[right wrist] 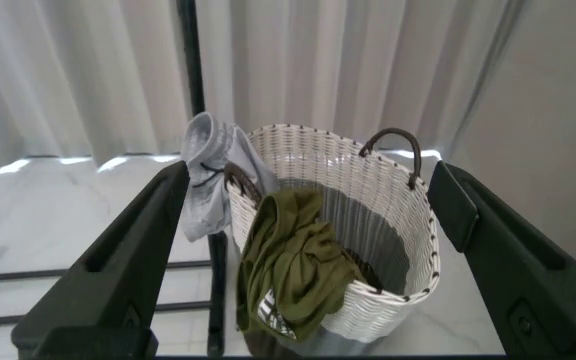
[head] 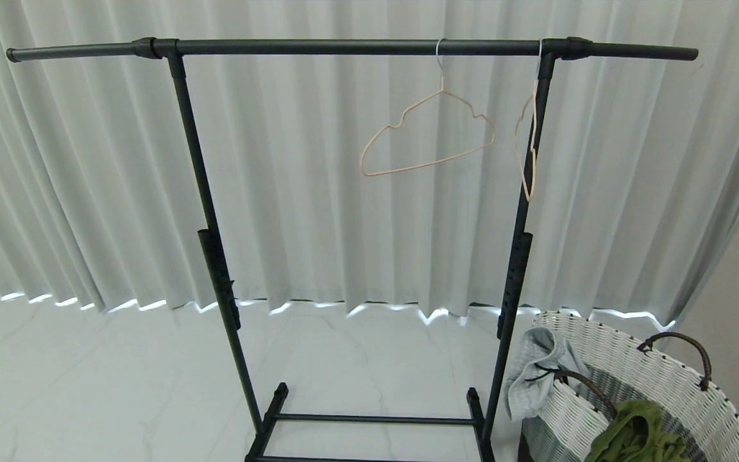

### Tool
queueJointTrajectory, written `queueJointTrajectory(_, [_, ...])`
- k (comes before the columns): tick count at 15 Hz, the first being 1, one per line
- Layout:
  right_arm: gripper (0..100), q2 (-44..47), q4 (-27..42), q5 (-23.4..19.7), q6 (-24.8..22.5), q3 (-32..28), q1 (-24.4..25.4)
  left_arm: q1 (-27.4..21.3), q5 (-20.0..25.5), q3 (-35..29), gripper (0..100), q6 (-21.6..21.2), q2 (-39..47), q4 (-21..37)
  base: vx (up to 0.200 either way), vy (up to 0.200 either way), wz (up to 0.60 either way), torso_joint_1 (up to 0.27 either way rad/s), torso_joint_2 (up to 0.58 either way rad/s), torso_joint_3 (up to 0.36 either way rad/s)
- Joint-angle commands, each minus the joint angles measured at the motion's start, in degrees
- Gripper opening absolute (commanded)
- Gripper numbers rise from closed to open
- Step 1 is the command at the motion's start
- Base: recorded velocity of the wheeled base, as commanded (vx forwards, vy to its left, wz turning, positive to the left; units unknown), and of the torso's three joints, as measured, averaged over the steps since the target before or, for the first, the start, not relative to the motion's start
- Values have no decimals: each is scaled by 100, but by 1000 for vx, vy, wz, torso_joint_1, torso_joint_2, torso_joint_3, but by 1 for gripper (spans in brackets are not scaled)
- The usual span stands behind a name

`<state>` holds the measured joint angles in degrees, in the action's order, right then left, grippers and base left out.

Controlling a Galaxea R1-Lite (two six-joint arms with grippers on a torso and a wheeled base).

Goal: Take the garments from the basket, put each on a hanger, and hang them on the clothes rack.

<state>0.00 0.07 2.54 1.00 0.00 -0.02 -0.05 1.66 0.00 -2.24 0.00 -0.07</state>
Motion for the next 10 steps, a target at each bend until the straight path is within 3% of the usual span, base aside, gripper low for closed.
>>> queueJointTrajectory(1, [100,9,1,1,-3,0,2,5,1,0,100,-4,0,-1,0,0,0,0,0,0])
queueJointTrajectory(9, [100,9,1,1,-74,0,2,5,1,0,100,-57,9,-10,200,0,0,2,4,5])
queueJointTrajectory(10, [100,9,-7,1,-65,0,2,5,1,0,100,-48,9,-1,0,0,0,0,0,0])
